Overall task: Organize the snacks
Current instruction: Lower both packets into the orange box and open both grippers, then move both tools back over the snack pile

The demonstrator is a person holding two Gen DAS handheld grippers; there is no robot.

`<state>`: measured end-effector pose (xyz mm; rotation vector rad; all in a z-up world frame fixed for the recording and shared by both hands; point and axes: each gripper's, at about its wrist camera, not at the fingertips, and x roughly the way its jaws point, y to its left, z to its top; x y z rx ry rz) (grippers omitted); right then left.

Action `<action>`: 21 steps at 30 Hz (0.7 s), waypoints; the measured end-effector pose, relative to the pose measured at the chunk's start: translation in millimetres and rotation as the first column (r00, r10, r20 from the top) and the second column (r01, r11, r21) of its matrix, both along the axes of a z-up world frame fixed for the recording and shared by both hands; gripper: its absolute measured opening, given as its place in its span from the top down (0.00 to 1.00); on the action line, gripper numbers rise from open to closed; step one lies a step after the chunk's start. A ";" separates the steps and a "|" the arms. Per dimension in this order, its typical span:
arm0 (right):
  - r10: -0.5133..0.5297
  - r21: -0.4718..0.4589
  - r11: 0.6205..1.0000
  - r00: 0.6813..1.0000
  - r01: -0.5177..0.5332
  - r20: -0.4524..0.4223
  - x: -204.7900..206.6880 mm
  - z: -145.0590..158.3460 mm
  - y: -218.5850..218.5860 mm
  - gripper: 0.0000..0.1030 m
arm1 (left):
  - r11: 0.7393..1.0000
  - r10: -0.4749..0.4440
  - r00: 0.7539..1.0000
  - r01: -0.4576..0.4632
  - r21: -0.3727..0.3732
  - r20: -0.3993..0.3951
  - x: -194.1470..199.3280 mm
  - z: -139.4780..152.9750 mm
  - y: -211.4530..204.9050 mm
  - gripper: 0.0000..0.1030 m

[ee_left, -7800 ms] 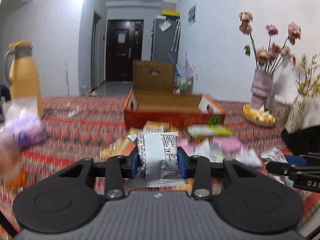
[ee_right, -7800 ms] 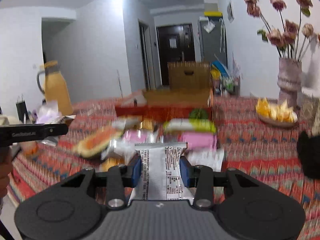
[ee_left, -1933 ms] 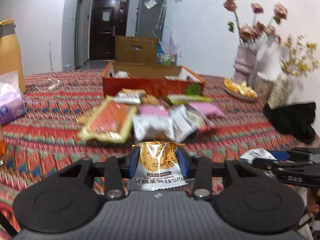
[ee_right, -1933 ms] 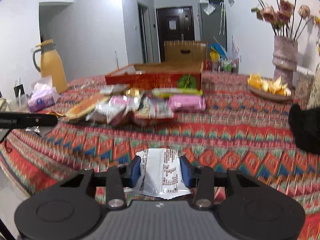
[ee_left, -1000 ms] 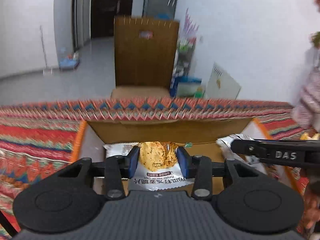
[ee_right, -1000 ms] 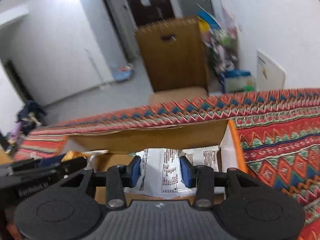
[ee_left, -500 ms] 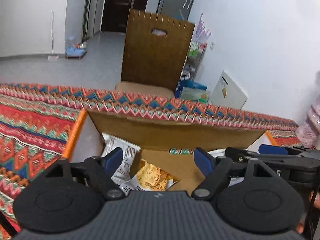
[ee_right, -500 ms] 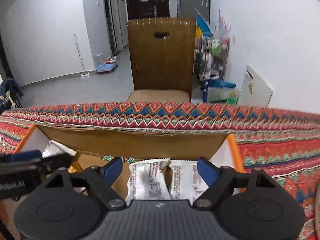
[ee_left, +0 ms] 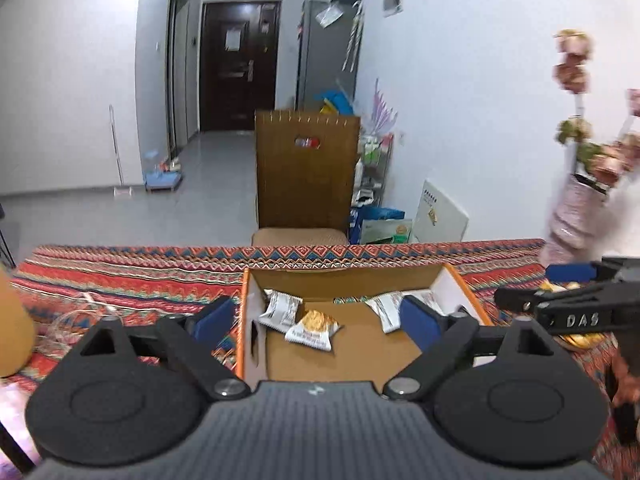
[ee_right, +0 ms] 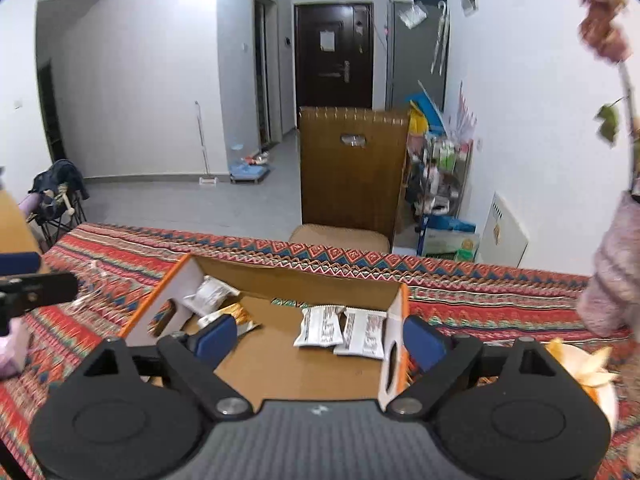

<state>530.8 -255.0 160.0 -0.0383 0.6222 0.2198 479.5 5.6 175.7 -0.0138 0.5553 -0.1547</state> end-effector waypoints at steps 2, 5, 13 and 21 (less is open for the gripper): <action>0.001 0.009 1.000 1.000 -0.001 0.029 -33.1 11.9 -6.2 0.04 | 0.999 -0.029 1.000 0.029 0.014 0.013 -37.6 10.5 2.1 0.05; 0.011 0.032 0.999 0.997 -0.014 0.075 -85.7 25.3 -18.1 0.01 | 0.997 -0.075 0.995 0.073 0.034 0.061 -101.3 19.5 4.9 0.01; 0.065 0.070 0.995 0.987 -0.076 0.150 -216.0 19.5 -40.6 0.00 | 0.997 -0.080 0.985 0.079 0.016 0.155 -242.7 0.0 9.7 0.00; 0.136 0.066 0.987 0.975 -0.149 0.176 -322.7 -31.6 -44.5 0.00 | 1.000 -0.022 0.963 0.019 0.015 0.267 -351.2 -49.3 21.9 0.00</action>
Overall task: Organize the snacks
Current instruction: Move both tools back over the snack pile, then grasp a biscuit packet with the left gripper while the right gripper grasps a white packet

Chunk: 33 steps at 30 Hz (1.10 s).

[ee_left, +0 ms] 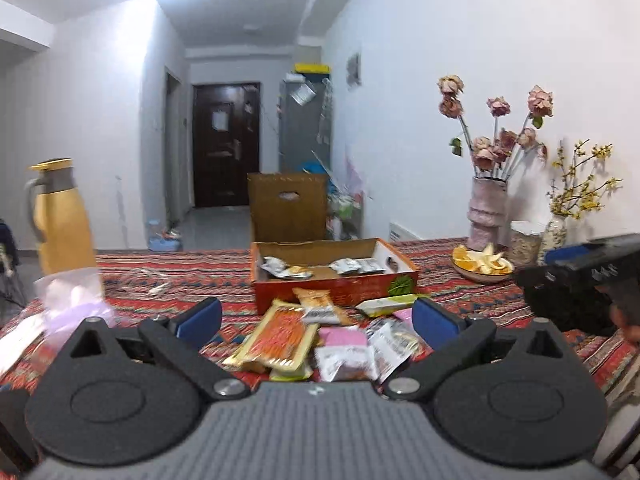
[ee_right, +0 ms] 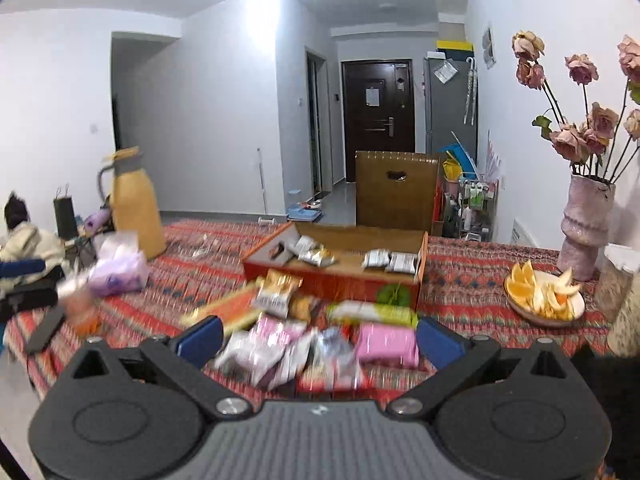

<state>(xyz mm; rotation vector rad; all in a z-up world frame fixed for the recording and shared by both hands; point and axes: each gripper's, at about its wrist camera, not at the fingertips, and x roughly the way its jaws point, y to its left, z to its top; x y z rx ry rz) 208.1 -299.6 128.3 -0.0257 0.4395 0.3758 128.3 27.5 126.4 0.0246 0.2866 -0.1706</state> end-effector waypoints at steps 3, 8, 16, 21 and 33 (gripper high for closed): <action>0.006 -0.030 1.000 0.999 -0.005 0.037 -39.6 -27.8 2.7 0.00 | 0.997 0.063 0.998 -0.063 0.037 0.000 -25.0 -31.5 0.1 0.00; -0.003 -0.066 0.998 1.000 0.002 -0.019 -77.0 -85.7 9.6 0.00 | 0.994 0.109 0.987 -0.111 -0.011 -0.121 -38.9 -85.8 15.6 0.00; 0.024 -0.068 0.997 0.996 -0.029 -0.082 -62.7 -117.9 30.1 0.00 | 0.992 0.108 0.967 -0.120 -0.036 -0.230 4.5 -114.2 37.4 0.00; 0.075 -0.193 0.977 0.995 -0.087 -0.069 -5.1 -107.8 83.3 0.07 | 0.993 0.087 0.973 -0.102 -0.063 -0.212 42.1 -117.3 46.1 0.00; 0.298 -0.449 0.833 0.946 -0.323 -0.127 135.1 -139.4 178.9 0.17 | 0.999 0.023 0.966 -0.032 -0.033 -0.256 128.8 -128.8 64.5 0.00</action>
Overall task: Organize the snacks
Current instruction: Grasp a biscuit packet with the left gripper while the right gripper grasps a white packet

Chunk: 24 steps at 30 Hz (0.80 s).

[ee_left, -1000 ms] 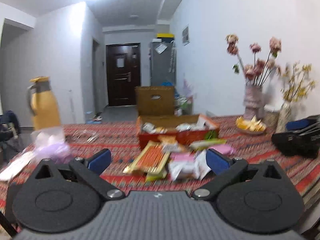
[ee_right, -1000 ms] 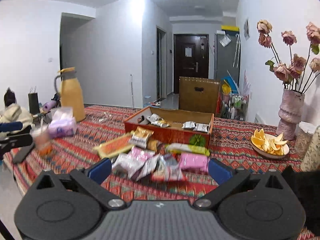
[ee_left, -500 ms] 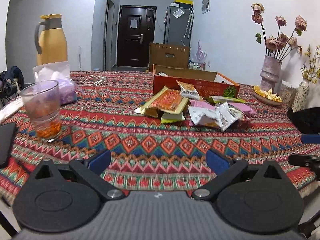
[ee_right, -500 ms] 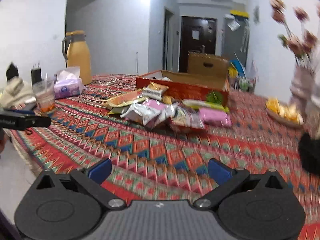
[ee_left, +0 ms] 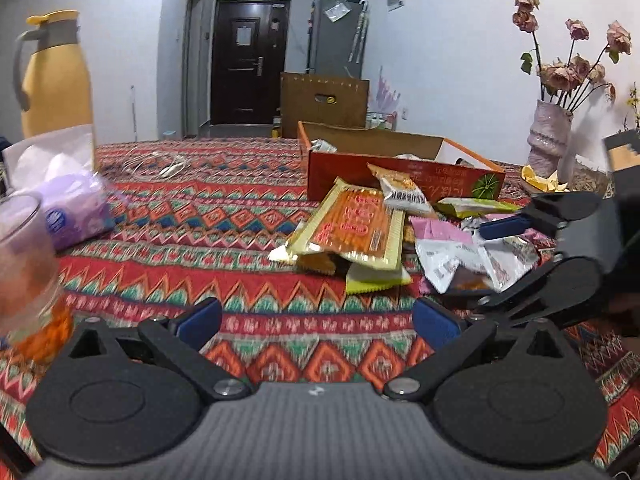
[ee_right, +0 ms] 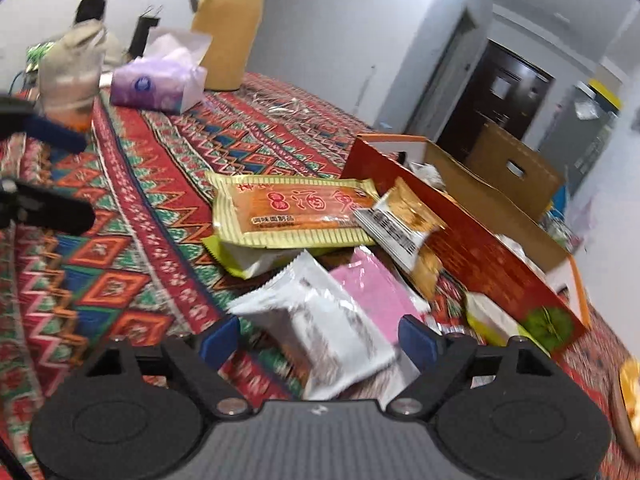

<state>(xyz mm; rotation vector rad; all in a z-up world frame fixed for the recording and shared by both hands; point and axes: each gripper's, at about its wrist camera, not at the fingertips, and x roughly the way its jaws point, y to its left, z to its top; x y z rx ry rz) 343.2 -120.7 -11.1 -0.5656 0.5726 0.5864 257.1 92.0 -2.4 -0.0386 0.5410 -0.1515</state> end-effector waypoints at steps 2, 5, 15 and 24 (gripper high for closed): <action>0.021 0.006 1.000 1.000 -0.021 -0.021 8.5 -4.7 1.3 0.25 | 1.000 -0.011 1.000 0.011 -0.005 0.004 9.9 1.0 -2.1 0.00; 0.010 0.063 0.998 0.999 -0.008 -0.032 10.6 -3.7 -3.2 0.40 | 1.000 -0.012 1.000 0.012 -0.012 0.015 25.4 3.3 -8.7 0.00; -0.097 0.308 0.939 0.978 0.151 -0.184 -23.4 7.8 -73.1 0.56 | 0.998 -0.047 0.997 0.050 -0.046 0.056 79.3 21.5 -62.2 0.00; -0.351 0.403 0.834 0.926 0.377 -0.141 -47.5 23.6 -168.3 0.57 | 0.993 -0.040 0.999 0.043 0.108 -0.036 189.8 4.2 -133.5 0.30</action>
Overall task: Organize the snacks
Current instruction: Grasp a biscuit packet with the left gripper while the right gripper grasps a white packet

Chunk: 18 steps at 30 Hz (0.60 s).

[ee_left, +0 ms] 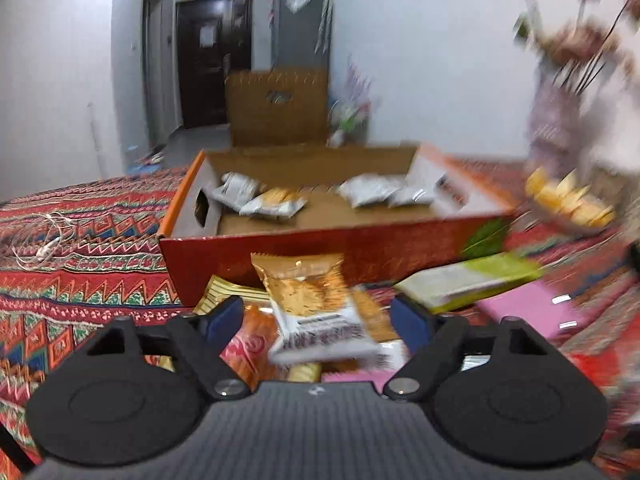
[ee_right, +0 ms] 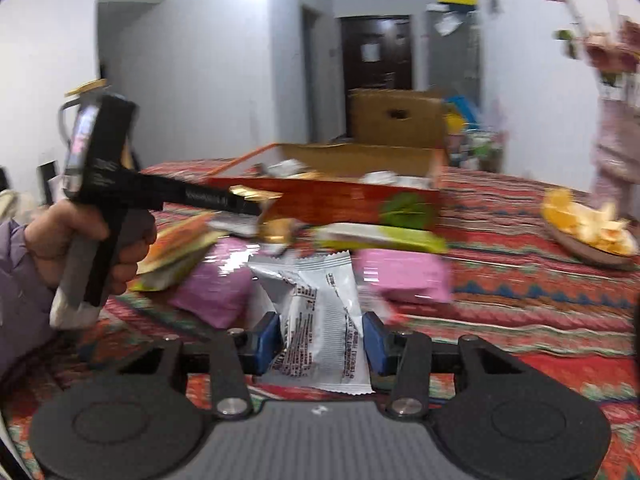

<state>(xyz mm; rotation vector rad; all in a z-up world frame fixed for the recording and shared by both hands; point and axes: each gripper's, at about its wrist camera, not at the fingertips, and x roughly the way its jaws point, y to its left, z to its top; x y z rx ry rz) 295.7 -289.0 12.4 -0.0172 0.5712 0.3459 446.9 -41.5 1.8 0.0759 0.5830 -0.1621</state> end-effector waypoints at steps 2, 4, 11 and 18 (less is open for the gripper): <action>-0.036 0.004 0.999 0.999 0.036 0.001 -2.4 -2.3 -16.9 0.57 | 0.999 0.020 1.000 -0.020 0.038 -0.001 10.8 -8.1 -6.9 0.55; -0.062 0.015 0.998 0.998 0.062 -0.003 -6.7 -5.6 -27.3 0.57 | 0.999 0.024 1.000 -0.023 0.041 -0.013 11.4 -10.7 -8.9 0.58; -0.102 0.052 0.993 0.995 0.103 -0.012 -30.3 -13.6 -42.3 0.57 | 0.999 0.024 0.999 -0.023 -0.047 0.022 -70.3 25.8 7.6 0.60; -0.062 0.063 0.996 0.998 0.060 0.027 -68.8 -0.4 -22.0 0.57 | 0.988 0.075 0.997 -0.073 -0.137 0.013 -184.4 41.6 37.1 0.60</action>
